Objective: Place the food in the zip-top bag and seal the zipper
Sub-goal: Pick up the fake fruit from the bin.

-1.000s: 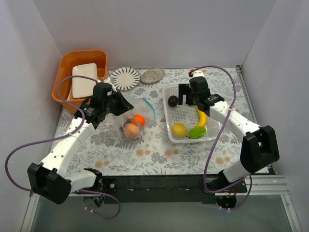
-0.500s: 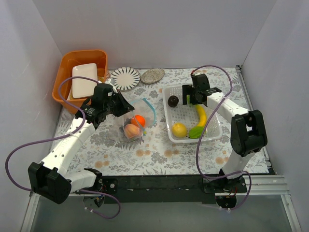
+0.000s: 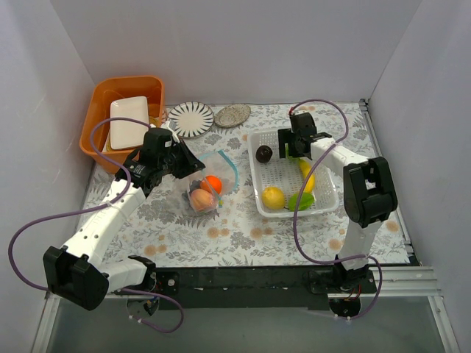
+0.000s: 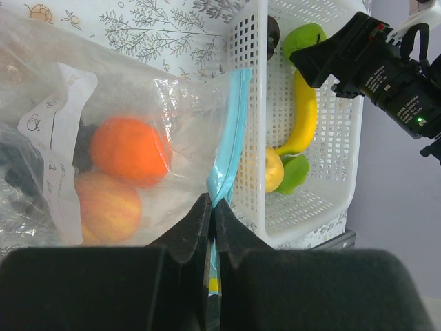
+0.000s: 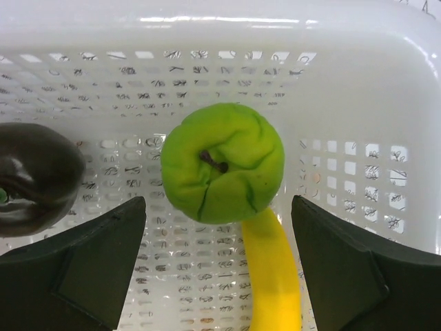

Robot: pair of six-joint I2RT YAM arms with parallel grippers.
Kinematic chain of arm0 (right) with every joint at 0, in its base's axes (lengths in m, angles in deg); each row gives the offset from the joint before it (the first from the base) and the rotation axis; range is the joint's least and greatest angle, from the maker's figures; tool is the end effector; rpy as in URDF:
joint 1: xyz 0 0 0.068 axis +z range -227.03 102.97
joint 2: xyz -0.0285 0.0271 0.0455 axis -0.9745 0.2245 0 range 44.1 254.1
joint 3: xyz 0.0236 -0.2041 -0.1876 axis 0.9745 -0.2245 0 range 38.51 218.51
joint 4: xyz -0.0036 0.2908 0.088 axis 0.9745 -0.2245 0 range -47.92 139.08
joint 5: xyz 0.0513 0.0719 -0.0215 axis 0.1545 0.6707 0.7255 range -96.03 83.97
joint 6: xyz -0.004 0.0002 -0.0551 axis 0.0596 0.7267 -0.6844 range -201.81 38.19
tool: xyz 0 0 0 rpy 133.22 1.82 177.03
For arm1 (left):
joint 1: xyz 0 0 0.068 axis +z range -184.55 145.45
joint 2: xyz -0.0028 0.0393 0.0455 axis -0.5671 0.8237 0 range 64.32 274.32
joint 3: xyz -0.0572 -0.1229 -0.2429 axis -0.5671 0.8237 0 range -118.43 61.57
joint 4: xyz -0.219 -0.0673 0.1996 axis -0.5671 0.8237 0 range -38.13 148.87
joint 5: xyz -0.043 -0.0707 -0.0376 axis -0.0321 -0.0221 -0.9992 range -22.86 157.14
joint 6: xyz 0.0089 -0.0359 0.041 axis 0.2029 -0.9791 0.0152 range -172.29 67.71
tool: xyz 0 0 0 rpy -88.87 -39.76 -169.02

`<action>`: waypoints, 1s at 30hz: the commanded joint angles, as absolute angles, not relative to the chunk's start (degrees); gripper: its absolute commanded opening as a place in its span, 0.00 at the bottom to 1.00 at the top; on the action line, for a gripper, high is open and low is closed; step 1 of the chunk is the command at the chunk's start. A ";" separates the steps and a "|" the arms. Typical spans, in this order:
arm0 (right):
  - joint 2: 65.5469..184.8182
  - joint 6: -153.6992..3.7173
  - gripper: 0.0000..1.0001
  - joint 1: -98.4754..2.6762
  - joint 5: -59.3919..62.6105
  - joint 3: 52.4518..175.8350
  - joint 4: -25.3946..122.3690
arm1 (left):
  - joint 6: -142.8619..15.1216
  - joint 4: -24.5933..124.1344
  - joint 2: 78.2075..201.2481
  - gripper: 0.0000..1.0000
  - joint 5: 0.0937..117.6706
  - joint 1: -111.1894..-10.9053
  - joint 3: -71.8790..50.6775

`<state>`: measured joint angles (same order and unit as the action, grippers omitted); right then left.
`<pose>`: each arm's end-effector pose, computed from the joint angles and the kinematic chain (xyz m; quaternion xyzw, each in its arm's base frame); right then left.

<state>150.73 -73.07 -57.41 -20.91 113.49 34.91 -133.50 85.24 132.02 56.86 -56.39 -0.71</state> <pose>0.4293 0.1427 0.1918 -0.0386 0.9193 -0.0250 0.3909 0.2746 -0.1172 0.3258 -0.4111 0.7995 -0.3873 0.2045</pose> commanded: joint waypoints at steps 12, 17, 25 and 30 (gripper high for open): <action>155.38 -73.98 0.66 -58.04 -21.15 118.76 39.24 | -132.53 86.24 129.80 0.00 57.56 -56.17 -0.75; 151.95 -73.90 0.50 -57.96 -20.19 114.80 40.29 | -132.53 85.63 130.06 0.00 56.86 -56.26 -0.48; 142.73 -71.53 0.41 -57.95 -14.30 107.52 39.68 | -132.62 85.27 129.80 0.00 56.16 -56.17 -0.04; 136.67 -70.21 0.39 -57.87 -7.72 104.34 38.98 | -132.45 85.01 129.98 0.00 55.28 -56.17 -0.22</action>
<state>142.60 -71.96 -57.78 -13.85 105.71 38.56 -133.24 85.26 131.91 56.58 -56.39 -0.60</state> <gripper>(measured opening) 0.708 0.019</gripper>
